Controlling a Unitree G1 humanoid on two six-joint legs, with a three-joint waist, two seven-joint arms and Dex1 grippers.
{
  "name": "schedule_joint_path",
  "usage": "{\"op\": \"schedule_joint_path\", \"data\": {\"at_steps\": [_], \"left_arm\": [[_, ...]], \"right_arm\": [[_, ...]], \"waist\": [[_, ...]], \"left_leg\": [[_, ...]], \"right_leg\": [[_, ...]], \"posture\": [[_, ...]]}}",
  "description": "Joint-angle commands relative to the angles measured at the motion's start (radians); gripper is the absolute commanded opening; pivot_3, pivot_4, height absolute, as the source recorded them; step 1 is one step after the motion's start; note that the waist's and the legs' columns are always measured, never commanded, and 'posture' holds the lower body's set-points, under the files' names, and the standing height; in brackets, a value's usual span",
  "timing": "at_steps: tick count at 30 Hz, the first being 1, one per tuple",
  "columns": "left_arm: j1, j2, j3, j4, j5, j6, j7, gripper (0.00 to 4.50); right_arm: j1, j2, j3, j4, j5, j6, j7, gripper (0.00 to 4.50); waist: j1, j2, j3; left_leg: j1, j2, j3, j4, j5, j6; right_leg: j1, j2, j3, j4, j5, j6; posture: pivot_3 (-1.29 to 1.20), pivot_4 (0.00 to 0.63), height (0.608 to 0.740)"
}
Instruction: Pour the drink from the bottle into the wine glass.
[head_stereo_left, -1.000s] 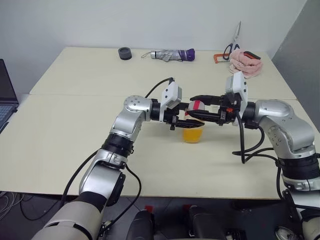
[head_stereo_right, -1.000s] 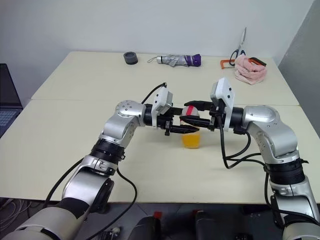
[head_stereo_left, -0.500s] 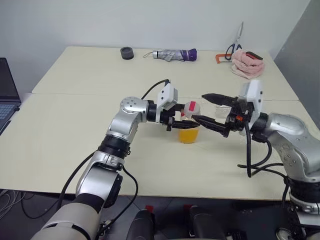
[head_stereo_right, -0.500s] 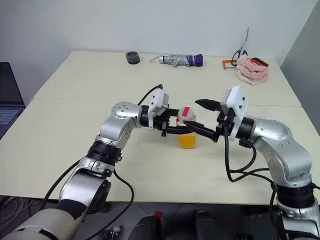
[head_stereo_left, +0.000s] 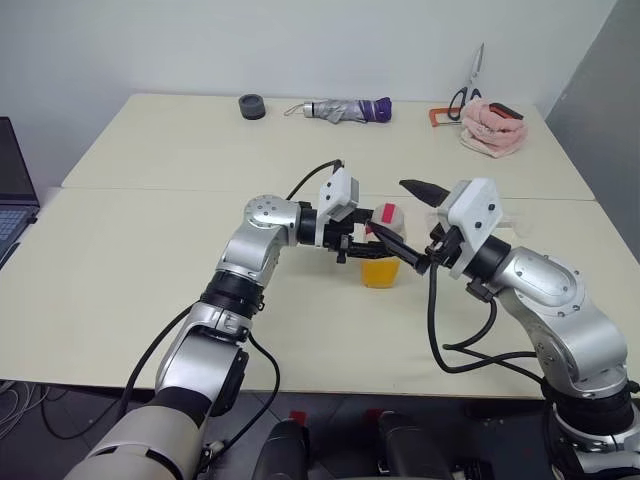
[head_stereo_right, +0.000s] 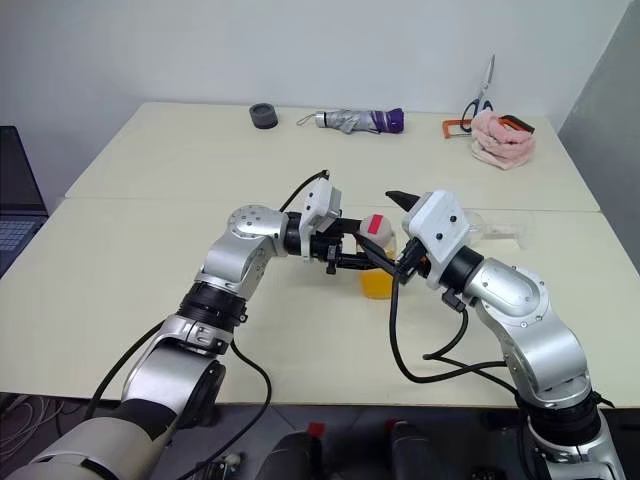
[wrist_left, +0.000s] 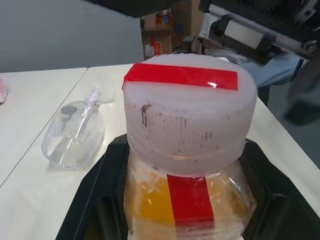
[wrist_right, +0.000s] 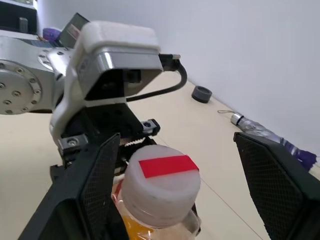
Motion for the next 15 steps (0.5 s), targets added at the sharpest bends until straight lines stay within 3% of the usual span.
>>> {"op": "schedule_joint_path", "data": {"at_steps": [1, 15], "left_arm": [[-0.019, -0.008, 0.013, -0.029, -0.010, -0.020, 0.005, 2.21], [-0.013, -0.006, 0.011, -0.029, -0.010, -0.022, 0.007, 2.21]], "right_arm": [[0.004, -0.012, 0.003, -0.014, -0.033, -0.033, -0.001, 3.87], [0.028, 0.003, -0.062, -0.020, -0.035, -0.019, -0.034, 3.87]], "waist": [[0.000, 0.000, 0.000], [0.000, 0.000, 0.000]], "left_leg": [[0.000, 0.000, 0.000, 0.000, 0.000, 0.000], [0.000, 0.000, 0.000, 0.000, 0.000, 0.000]], "right_leg": [[0.000, 0.000, 0.000, 0.000, 0.000, 0.000], [0.000, 0.000, 0.000, 0.000, 0.000, 0.000]], "posture": [[0.00, 0.150, 0.740], [0.00, 0.150, 0.740]]}}
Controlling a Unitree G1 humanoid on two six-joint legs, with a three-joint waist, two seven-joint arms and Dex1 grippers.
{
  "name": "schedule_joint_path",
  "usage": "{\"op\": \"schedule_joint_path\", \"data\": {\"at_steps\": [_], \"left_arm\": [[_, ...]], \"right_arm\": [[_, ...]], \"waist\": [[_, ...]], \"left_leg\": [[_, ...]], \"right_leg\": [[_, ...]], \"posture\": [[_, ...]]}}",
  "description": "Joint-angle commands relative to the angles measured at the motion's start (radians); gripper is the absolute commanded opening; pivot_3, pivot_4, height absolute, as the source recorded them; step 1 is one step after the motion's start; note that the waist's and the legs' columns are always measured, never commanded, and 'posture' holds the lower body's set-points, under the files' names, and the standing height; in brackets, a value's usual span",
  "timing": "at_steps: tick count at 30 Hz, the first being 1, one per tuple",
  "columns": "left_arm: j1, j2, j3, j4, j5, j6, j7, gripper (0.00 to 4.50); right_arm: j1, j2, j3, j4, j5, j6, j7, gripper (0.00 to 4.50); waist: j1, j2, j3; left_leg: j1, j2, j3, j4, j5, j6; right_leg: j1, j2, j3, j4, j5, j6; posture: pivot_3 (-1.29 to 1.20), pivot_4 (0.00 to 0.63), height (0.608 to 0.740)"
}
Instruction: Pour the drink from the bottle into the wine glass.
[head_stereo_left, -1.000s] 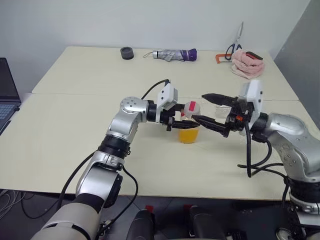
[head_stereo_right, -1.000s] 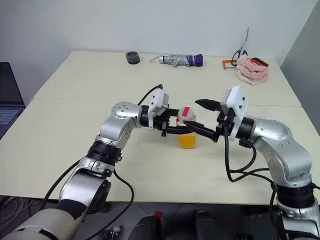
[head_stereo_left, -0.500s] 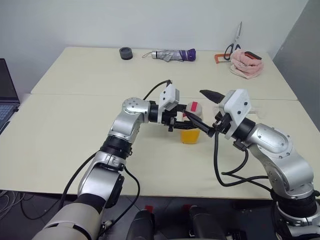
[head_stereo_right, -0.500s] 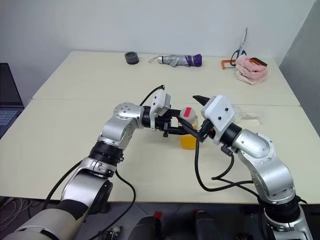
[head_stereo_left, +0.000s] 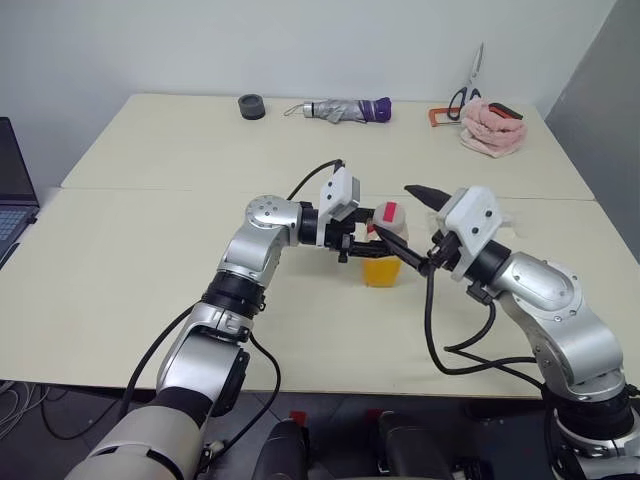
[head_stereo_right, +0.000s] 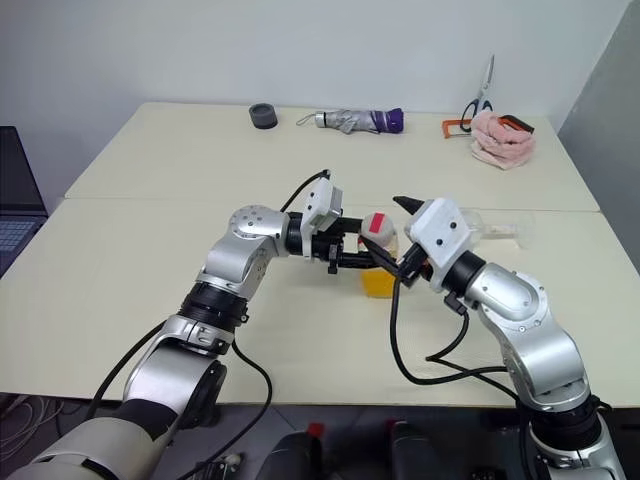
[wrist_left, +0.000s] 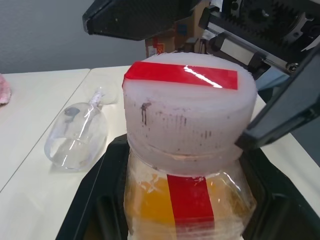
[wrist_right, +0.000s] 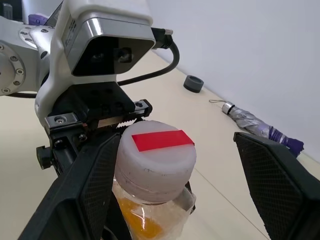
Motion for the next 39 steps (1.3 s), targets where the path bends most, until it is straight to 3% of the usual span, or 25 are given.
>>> {"op": "schedule_joint_path", "data": {"at_steps": [1, 39], "left_arm": [[-0.013, -0.003, 0.012, -0.028, -0.010, -0.022, -0.006, 2.21], [-0.017, 0.013, 0.013, -0.021, -0.009, -0.024, -0.009, 2.21]], "right_arm": [[-0.003, 0.001, -0.059, -0.027, -0.004, -0.002, -0.030, 3.87], [0.061, -0.036, -0.113, -0.076, 0.036, 0.041, -0.023, 3.87]], "waist": [[0.000, 0.000, 0.000], [0.000, 0.000, 0.000]], "left_leg": [[0.000, 0.000, 0.000, 0.000, 0.000, 0.000], [0.000, 0.000, 0.000, 0.000, 0.000, 0.000]], "right_leg": [[0.000, 0.000, 0.000, 0.000, 0.000, 0.000], [0.000, 0.000, 0.000, 0.000, 0.000, 0.000]], "posture": [[0.00, 0.150, 0.740], [0.00, 0.150, 0.740]]}}
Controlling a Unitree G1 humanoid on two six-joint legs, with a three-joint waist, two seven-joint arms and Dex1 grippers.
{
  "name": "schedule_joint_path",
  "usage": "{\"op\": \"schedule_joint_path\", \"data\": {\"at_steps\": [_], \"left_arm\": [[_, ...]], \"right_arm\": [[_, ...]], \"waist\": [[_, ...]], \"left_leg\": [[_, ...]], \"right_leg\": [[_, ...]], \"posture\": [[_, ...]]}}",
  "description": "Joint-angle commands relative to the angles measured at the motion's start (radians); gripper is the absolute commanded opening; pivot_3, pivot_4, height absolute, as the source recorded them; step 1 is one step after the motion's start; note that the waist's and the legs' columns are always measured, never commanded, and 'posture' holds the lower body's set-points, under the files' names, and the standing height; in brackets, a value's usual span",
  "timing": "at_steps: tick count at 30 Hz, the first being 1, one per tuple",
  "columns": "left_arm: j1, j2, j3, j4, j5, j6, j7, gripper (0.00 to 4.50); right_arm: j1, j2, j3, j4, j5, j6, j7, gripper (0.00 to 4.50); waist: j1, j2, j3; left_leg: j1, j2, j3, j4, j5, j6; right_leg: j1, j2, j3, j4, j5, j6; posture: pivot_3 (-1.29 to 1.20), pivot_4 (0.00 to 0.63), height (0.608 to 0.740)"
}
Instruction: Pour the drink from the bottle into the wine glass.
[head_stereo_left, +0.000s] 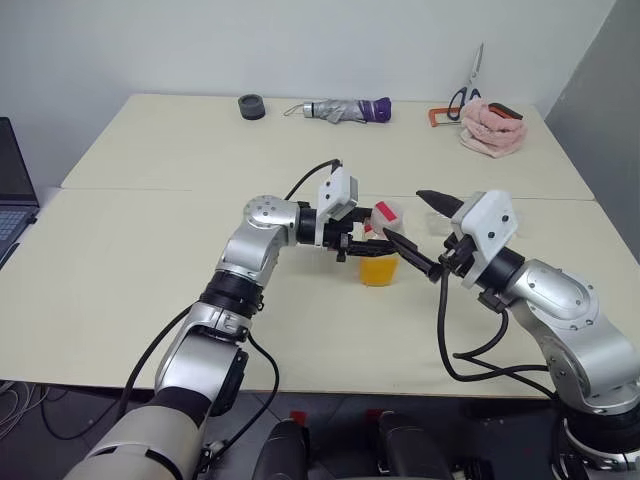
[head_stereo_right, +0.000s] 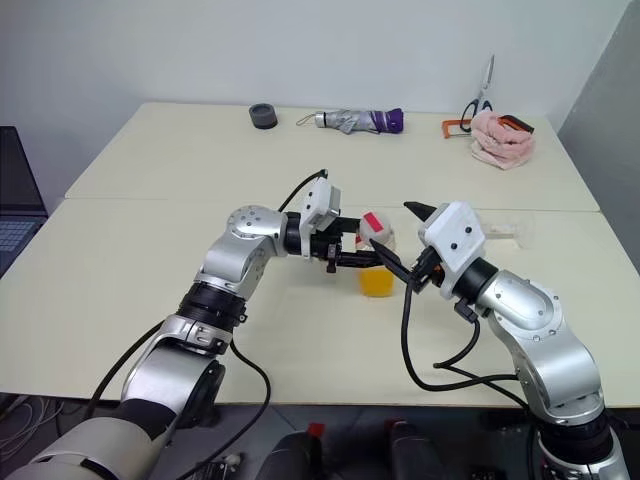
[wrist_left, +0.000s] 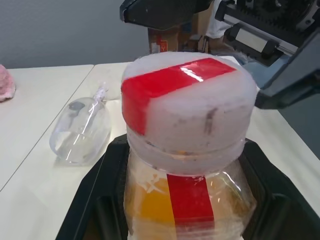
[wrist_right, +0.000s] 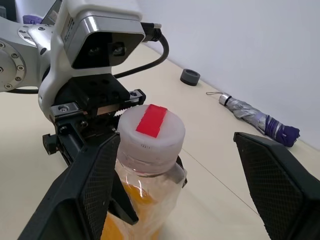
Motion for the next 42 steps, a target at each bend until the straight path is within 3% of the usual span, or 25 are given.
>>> {"op": "schedule_joint_path", "data": {"at_steps": [1, 21, 33, 42], "left_arm": [[-0.017, -0.002, 0.012, -0.029, -0.011, -0.024, -0.012, 2.21], [-0.017, -0.001, 0.016, -0.027, -0.009, -0.028, -0.008, 2.21], [-0.026, -0.006, 0.020, -0.011, -0.006, -0.043, 0.002, 2.21], [-0.020, -0.002, 0.021, -0.019, -0.006, -0.044, 0.005, 2.21]], "right_arm": [[0.001, -0.011, -0.053, -0.016, -0.008, -0.006, -0.019, 3.87], [0.017, -0.028, -0.058, -0.039, 0.026, 0.008, 0.011, 3.87], [0.064, -0.106, -0.130, -0.074, 0.155, 0.070, 0.094, 3.87], [0.057, -0.139, -0.173, -0.045, 0.204, 0.014, 0.151, 3.87]], "waist": [[0.000, 0.000, 0.000], [0.000, 0.000, 0.000], [0.000, 0.000, 0.000], [0.000, 0.000, 0.000]], "left_leg": [[0.000, 0.000, 0.000, 0.000, 0.000, 0.000], [0.000, 0.000, 0.000, 0.000, 0.000, 0.000], [0.000, 0.000, 0.000, 0.000, 0.000, 0.000], [0.000, 0.000, 0.000, 0.000, 0.000, 0.000]], "right_leg": [[0.000, 0.000, 0.000, 0.000, 0.000, 0.000], [0.000, 0.000, 0.000, 0.000, 0.000, 0.000], [0.000, 0.000, 0.000, 0.000, 0.000, 0.000], [0.000, 0.000, 0.000, 0.000, 0.000, 0.000]], "posture": [[0.00, 0.150, 0.740], [0.00, 0.150, 0.740], [0.00, 0.150, 0.740], [0.00, 0.150, 0.740]]}}
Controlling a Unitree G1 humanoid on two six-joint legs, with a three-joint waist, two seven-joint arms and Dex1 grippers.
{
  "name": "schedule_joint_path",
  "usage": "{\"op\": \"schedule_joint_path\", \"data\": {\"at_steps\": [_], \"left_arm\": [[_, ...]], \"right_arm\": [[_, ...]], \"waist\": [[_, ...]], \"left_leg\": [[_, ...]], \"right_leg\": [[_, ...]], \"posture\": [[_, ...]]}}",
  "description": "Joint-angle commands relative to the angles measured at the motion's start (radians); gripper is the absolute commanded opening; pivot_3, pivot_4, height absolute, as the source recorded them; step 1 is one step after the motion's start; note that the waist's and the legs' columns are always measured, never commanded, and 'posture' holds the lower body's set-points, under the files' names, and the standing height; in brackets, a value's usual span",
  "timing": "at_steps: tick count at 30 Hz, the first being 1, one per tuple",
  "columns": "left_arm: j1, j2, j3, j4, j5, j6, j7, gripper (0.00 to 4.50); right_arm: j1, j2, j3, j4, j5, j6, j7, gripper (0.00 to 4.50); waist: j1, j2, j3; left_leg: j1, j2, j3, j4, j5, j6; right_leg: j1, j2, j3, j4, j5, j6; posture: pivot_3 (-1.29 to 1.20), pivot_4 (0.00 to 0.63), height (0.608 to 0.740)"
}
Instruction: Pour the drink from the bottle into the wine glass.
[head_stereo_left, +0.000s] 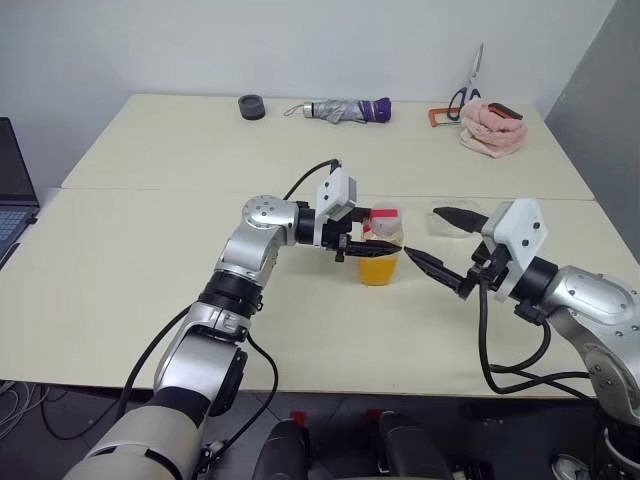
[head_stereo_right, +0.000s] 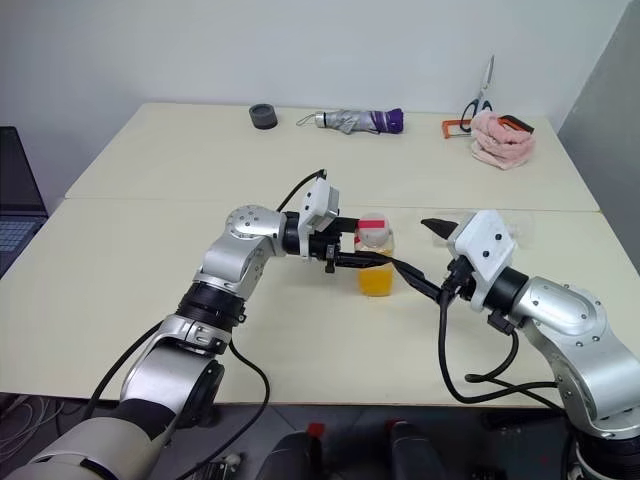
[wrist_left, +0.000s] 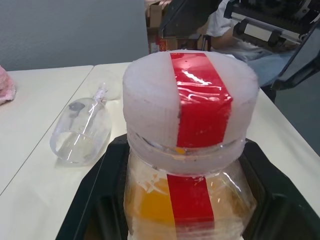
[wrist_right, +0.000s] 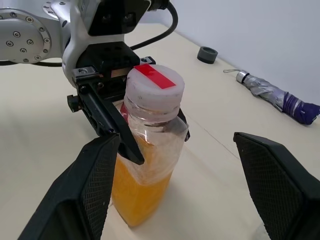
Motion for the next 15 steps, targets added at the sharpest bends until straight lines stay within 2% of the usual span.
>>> {"op": "schedule_joint_path", "data": {"at_steps": [1, 8, 15], "left_arm": [[-0.020, 0.001, 0.022, -0.026, -0.009, -0.022, 0.006, 2.21], [-0.020, 0.002, 0.022, -0.028, -0.011, -0.021, 0.001, 2.21], [-0.019, 0.001, 0.020, -0.037, -0.017, -0.014, -0.007, 2.21]], "right_arm": [[-0.014, -0.017, -0.047, -0.015, 0.046, -0.024, 0.030, 3.87], [-0.049, -0.006, -0.067, -0.016, 0.151, 0.029, 0.017, 3.87], [-0.141, 0.025, -0.008, 0.001, 0.221, 0.102, -0.031, 3.87]], "waist": [[0.000, 0.000, 0.000], [0.000, 0.000, 0.000], [0.000, 0.000, 0.000]], "left_leg": [[0.000, 0.000, 0.000, 0.000, 0.000, 0.000], [0.000, 0.000, 0.000, 0.000, 0.000, 0.000], [0.000, 0.000, 0.000, 0.000, 0.000, 0.000]], "right_leg": [[0.000, 0.000, 0.000, 0.000, 0.000, 0.000], [0.000, 0.000, 0.000, 0.000, 0.000, 0.000], [0.000, 0.000, 0.000, 0.000, 0.000, 0.000]], "posture": [[0.00, 0.150, 0.740], [0.00, 0.150, 0.740], [0.00, 0.150, 0.740]]}}
